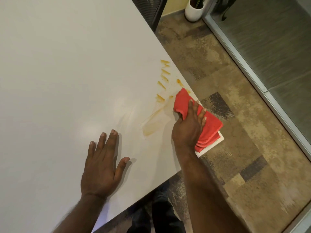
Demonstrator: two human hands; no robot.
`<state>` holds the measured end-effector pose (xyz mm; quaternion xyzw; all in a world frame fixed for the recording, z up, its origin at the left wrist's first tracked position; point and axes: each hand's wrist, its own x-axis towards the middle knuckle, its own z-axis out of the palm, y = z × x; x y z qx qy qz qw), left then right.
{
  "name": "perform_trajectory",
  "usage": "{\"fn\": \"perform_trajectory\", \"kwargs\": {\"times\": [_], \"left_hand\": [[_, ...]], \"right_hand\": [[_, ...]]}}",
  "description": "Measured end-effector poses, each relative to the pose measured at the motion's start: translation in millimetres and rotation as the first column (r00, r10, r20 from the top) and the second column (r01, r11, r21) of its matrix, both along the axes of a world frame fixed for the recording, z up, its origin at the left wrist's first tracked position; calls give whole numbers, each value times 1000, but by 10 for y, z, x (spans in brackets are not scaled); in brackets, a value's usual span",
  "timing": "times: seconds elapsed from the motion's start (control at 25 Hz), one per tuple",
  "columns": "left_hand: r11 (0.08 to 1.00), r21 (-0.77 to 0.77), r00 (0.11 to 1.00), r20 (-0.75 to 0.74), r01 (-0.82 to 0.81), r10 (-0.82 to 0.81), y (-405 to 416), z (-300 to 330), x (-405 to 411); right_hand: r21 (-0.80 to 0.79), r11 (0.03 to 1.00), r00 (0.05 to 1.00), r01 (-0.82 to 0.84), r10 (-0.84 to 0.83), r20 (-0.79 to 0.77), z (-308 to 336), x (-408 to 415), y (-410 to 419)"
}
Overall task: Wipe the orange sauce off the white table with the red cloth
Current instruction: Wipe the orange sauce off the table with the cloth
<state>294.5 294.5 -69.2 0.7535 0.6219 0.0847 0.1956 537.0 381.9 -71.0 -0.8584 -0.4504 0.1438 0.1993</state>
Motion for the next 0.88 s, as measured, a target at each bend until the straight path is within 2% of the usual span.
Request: {"fn": "perform_trajectory", "kwargs": {"times": [0.12,0.28,0.56,0.88], "left_hand": [[1000,-16,1000,6,-4,4,-1,6,-4],[999,-30,1000,9,-11,12,2,7,-6],[999,-39,999,37,-21,22,15,5,0],[999,-40,999,33,-24,25,18,23,13]], "right_hand": [[29,988,988,149,-148,-49,12,4,298],[-3,984,984,178,-178,-19,17,-9,670],[-48,999,999,-10,11,30,24,-176,1171],[-102,971,971,-215,224,80,47,-310,1512]]}}
